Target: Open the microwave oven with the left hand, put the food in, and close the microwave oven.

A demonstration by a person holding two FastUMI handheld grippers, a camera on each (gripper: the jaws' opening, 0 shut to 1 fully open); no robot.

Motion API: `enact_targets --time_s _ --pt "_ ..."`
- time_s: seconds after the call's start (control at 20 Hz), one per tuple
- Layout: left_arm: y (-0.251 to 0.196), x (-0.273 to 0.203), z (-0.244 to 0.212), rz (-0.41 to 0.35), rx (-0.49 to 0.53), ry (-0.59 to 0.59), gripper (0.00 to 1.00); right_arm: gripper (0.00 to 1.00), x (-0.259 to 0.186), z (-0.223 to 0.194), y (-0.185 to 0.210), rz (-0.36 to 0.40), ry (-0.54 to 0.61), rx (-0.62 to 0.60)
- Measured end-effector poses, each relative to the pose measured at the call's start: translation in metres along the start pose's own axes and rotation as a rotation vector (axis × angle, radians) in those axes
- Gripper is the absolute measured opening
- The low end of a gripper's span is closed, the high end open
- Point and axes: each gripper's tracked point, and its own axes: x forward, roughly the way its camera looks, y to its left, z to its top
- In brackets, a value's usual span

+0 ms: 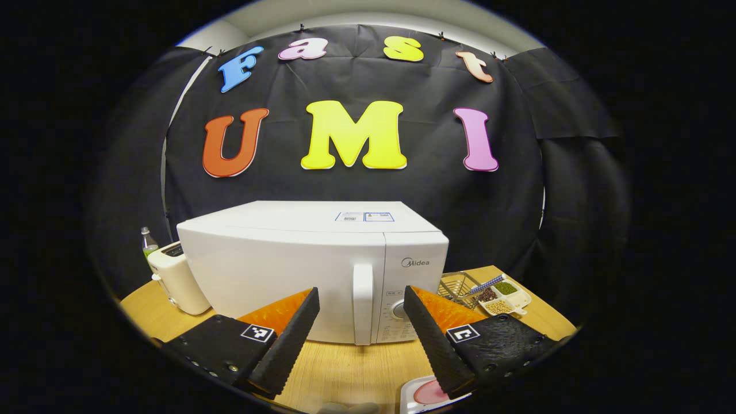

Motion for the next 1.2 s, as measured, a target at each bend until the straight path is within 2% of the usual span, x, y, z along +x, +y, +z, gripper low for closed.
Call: enact_targets --time_s 0.25,0.3,0.35,0.4,0.45,0.5,0.55,0.6,0.65,0.7,0.75,0.8,0.85,0.95,1.15,1.2 --pt "0.004 0.027 -0.015 0.019 -0.001 0.033 0.93 1.00 0.004 -0.011 -0.015 -0.040 0.026 -0.007" --pt "0.004 0.030 -0.016 0.017 0.001 0.032 0.89 1.00 0.004 -0.011 -0.016 -0.044 0.027 -0.008" --pt "0.003 0.030 -0.015 0.015 0.006 0.031 0.71 1.00 0.003 -0.012 -0.018 -0.048 0.026 -0.010" --pt "0.002 0.032 -0.016 0.003 0.010 0.029 0.62 1.00 0.003 -0.011 -0.018 -0.051 0.025 -0.012" --pt "-0.002 0.033 -0.016 -0.015 0.006 0.030 0.61 1.00 0.002 -0.011 -0.019 -0.054 0.023 -0.015" --pt "-0.004 0.037 -0.016 -0.026 0.004 0.020 0.47 1.00 0.001 -0.011 -0.019 -0.057 0.023 -0.018" --pt "-0.004 0.033 -0.014 -0.026 0.003 0.018 0.22 1.00 0.001 -0.011 -0.019 -0.060 0.024 -0.019" --pt "-0.004 0.035 -0.015 -0.023 0.011 0.015 0.27 0.93 -0.002 -0.012 -0.019 -0.061 0.024 -0.018" --pt "-0.005 0.036 -0.015 -0.023 0.018 0.011 0.22 1.00 -0.002 -0.013 -0.017 -0.060 0.028 -0.017" --pt "-0.004 0.036 -0.015 -0.024 0.023 0.011 0.22 1.00 -0.005 -0.014 -0.015 -0.059 0.034 -0.016" --pt "-0.004 0.036 -0.015 -0.026 0.024 0.011 0.17 1.00 -0.006 -0.016 -0.014 -0.057 0.041 -0.016" --pt "-0.004 0.036 -0.016 -0.033 0.014 0.015 0.17 0.93 -0.007 -0.016 -0.012 -0.054 0.043 -0.015" --pt "-0.004 0.035 -0.016 -0.042 0.014 0.016 0.12 1.00 -0.010 -0.015 -0.010 -0.052 0.042 -0.014" --pt "-0.002 0.032 -0.017 -0.045 0.014 0.025 0.08 1.00 -0.013 -0.012 -0.003 -0.043 0.036 -0.017" --pt "-0.003 0.032 -0.018 -0.053 0.010 0.039 0.08 1.00 -0.023 -0.008 0.004 -0.034 0.027 -0.026" --pt "-0.003 0.031 -0.018 -0.059 0.007 0.042 0.08 0.96 -0.026 -0.007 0.005 -0.035 0.027 -0.031"
